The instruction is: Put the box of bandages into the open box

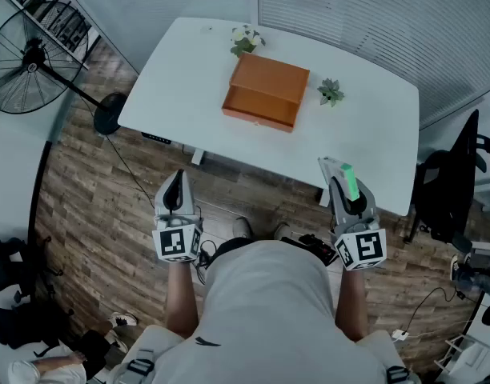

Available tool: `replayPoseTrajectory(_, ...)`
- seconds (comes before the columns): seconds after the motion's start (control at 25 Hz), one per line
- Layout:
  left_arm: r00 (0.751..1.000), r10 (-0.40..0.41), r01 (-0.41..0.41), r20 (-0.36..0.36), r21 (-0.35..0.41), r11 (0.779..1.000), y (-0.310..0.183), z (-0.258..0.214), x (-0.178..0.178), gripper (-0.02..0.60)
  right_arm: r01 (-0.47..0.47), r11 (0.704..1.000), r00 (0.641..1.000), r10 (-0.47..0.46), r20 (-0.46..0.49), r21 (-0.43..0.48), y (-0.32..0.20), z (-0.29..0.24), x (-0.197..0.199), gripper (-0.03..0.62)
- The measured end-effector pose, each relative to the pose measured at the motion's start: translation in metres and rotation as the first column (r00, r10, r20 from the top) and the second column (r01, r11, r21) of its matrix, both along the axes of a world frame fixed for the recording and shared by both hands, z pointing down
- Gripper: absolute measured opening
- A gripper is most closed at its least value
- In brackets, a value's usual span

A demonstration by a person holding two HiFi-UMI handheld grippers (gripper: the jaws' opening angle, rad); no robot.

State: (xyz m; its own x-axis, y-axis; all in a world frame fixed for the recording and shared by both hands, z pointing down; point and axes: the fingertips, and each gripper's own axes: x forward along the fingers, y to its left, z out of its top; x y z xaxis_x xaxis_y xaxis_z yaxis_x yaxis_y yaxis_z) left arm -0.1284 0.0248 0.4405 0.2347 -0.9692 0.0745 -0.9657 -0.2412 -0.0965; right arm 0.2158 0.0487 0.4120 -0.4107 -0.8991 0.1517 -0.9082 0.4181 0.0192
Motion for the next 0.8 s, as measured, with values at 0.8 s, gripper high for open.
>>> replayPoseTrajectory(0.8,1.0,-0.01,0.01,-0.004,-0.011,1.0,0.001,0.004,-0.009,0.006,-0.002,1.0,0.999,0.002,0.049,-0.004,-0.003,-0.003,-0.006,0.091)
